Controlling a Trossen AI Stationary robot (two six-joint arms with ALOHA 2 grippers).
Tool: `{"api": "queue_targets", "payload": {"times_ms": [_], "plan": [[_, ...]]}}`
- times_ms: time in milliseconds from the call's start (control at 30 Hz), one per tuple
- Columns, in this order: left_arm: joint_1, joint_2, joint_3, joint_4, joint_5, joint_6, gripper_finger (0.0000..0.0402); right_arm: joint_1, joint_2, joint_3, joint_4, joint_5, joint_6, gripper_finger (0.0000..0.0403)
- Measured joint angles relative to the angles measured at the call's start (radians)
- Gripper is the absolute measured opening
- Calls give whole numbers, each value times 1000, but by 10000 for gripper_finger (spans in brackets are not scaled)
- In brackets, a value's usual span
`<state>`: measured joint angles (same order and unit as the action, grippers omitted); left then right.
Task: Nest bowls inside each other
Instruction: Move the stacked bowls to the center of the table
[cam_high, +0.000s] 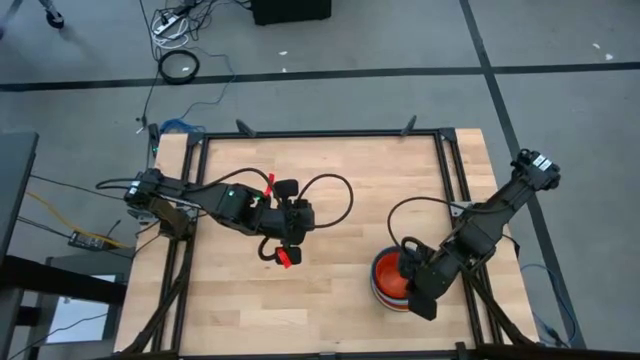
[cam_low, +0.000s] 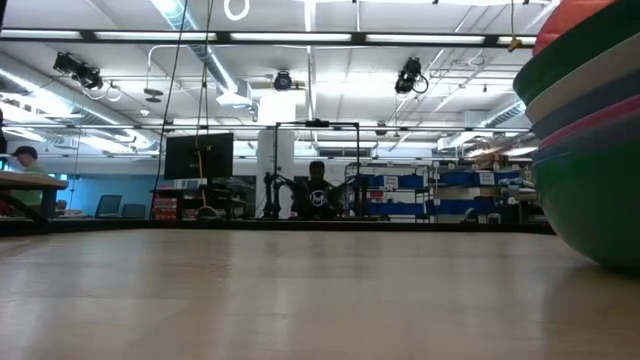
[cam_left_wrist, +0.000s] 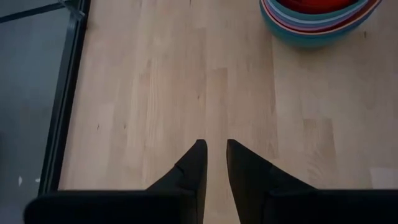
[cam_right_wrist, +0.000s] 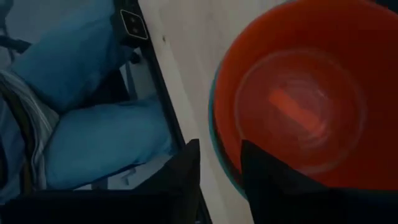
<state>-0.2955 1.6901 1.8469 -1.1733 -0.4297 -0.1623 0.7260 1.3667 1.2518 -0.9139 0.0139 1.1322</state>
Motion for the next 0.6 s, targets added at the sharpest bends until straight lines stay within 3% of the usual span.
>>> {"api": "queue_targets", "payload": {"times_ms": [300, 600], "plan": [[-1, 0, 0, -1, 0, -7, 70, 61, -11, 84, -31, 37, 66, 107], [-1, 0, 0, -4, -1, -26, 70, 215, -14, 234, -415, 42, 362, 107]]}}
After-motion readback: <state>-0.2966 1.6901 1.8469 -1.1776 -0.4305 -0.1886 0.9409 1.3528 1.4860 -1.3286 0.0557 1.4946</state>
